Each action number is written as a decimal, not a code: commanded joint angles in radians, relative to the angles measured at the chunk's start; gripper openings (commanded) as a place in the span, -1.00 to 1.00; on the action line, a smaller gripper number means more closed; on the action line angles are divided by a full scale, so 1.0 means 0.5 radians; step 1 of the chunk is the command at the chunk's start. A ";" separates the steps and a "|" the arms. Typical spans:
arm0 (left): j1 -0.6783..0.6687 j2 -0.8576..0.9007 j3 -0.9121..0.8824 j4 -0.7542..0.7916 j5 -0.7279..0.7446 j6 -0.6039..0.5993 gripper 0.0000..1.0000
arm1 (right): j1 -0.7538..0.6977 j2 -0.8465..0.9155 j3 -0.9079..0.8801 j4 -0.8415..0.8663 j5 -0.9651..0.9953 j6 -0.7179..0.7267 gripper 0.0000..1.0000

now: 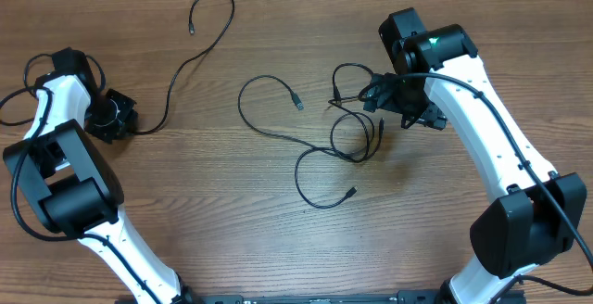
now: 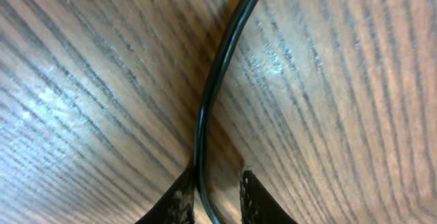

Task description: Untangle cables

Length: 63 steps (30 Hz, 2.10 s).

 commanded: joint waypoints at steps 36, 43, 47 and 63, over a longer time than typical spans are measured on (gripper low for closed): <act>-0.021 0.159 1.359 0.061 0.129 0.477 -0.92 | -0.002 -0.060 0.040 0.006 0.013 0.001 1.00; -0.179 0.164 1.641 -0.010 0.021 0.887 -0.86 | -0.002 -0.060 0.040 0.006 0.013 0.001 1.00; -0.229 0.203 1.455 -0.100 -0.208 0.883 0.15 | -0.002 -0.060 0.040 0.006 0.013 0.001 1.00; -0.192 0.227 1.038 -0.832 -0.068 -0.304 0.99 | -0.002 -0.060 0.040 0.006 0.013 0.001 1.00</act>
